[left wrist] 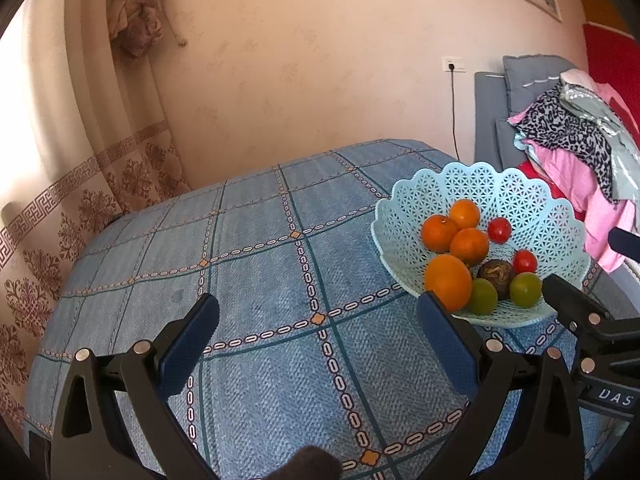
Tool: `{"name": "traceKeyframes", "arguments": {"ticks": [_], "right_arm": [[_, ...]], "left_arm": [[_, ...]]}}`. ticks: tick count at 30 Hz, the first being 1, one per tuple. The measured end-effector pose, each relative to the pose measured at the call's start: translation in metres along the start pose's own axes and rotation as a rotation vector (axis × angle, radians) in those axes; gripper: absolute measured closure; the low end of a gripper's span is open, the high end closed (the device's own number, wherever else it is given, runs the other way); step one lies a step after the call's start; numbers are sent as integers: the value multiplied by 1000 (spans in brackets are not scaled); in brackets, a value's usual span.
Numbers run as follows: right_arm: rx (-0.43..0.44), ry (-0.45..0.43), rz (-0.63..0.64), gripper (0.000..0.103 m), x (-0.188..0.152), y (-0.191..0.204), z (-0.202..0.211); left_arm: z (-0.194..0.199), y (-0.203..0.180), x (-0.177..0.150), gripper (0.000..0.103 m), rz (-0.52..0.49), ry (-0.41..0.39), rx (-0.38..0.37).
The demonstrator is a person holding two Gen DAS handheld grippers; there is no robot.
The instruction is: Organize fruits
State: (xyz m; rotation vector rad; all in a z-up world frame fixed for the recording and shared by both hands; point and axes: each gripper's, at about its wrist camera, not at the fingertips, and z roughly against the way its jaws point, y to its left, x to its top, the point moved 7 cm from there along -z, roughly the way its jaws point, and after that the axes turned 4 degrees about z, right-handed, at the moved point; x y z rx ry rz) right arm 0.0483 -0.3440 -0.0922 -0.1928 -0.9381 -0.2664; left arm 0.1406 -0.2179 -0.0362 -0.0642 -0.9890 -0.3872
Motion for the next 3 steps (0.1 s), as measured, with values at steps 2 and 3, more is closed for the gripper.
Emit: {"name": "traceKeyframes", "arguments": {"ticks": [2, 3], "right_arm": [[1, 0, 2, 3, 0, 1, -1], [1, 1, 3, 3, 0, 1, -1]], "left_arm": [[-1, 3, 0, 5, 13, 5, 5], [-1, 4, 0, 5, 18, 7, 6]]}}
